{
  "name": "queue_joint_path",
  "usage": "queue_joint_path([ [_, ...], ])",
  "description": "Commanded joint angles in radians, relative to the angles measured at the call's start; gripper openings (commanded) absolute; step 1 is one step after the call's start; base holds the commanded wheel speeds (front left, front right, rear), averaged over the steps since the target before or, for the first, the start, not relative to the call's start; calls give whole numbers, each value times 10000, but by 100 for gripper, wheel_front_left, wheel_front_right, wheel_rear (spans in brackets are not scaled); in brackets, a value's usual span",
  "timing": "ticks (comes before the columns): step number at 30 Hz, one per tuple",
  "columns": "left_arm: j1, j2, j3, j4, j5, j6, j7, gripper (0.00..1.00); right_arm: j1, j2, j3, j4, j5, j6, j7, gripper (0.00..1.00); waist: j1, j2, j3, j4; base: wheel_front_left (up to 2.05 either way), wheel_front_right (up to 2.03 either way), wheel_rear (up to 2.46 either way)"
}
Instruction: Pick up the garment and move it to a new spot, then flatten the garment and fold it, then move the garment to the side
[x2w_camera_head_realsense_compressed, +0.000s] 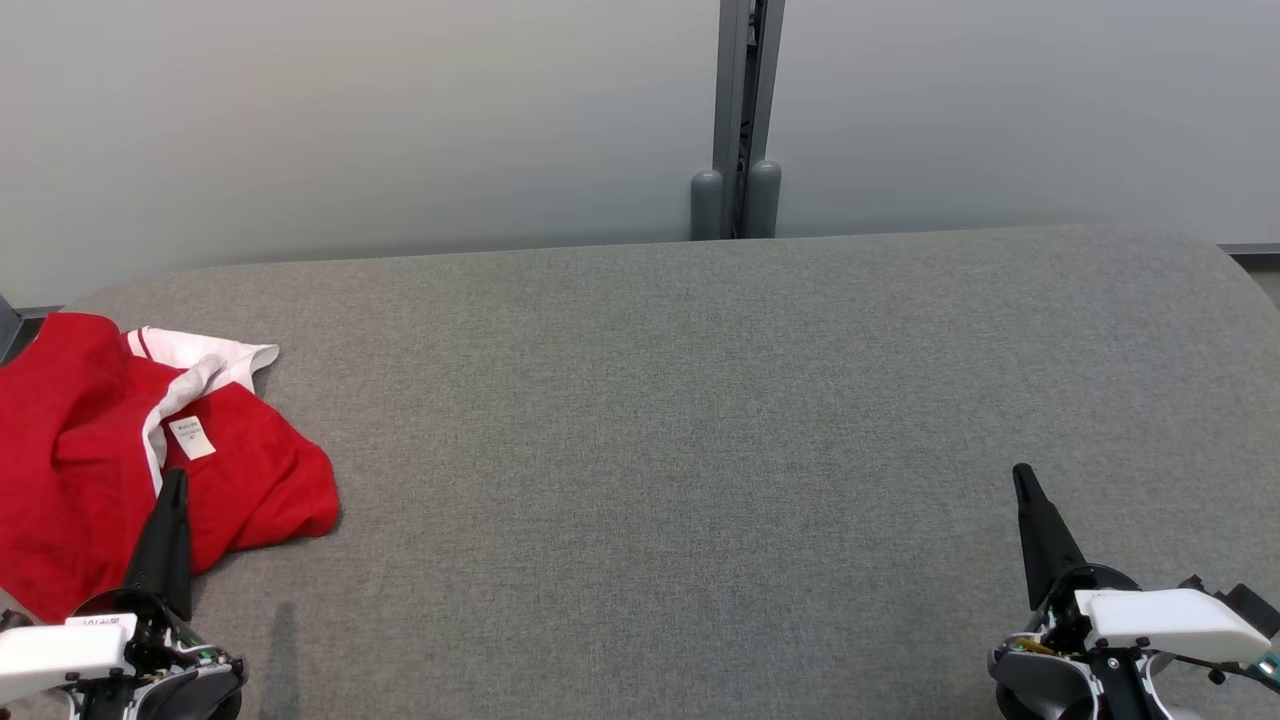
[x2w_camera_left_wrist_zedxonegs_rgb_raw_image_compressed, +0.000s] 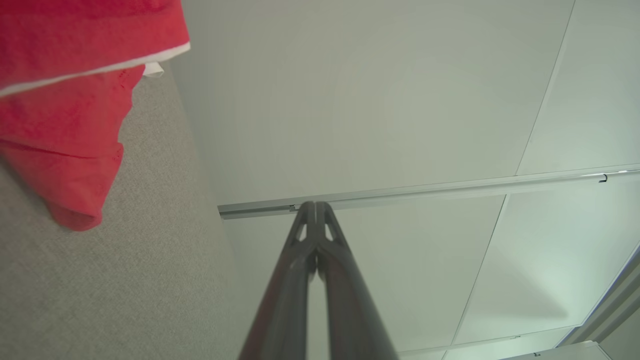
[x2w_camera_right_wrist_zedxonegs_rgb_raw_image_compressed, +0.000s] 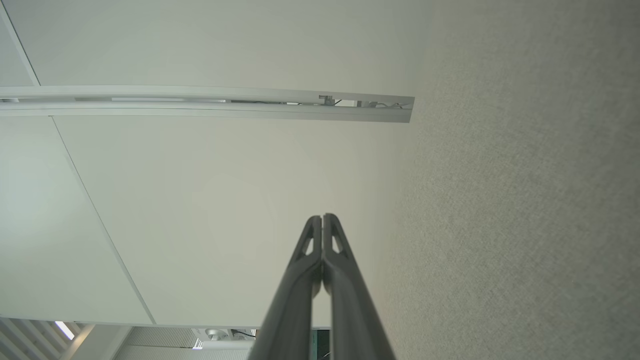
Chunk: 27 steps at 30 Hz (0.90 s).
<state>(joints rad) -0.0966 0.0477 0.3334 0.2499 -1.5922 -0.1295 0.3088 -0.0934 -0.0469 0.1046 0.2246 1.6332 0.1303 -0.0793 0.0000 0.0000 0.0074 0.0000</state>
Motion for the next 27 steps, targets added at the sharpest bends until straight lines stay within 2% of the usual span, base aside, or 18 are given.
queue_joint_path([
  [1, -163, 54, 13, -34, 25, -24, 36, 0, -71, -60, -15, 4, 17, 8, 32, 0, 0, 0, 0, 0, 0, 0, 0],
  [27, -163, 55, 13, -34, 25, -24, 36, 0, -71, -60, -15, 4, 17, 8, 32, 0, 0, 0, 0, 0, 0, 0, 0],
])
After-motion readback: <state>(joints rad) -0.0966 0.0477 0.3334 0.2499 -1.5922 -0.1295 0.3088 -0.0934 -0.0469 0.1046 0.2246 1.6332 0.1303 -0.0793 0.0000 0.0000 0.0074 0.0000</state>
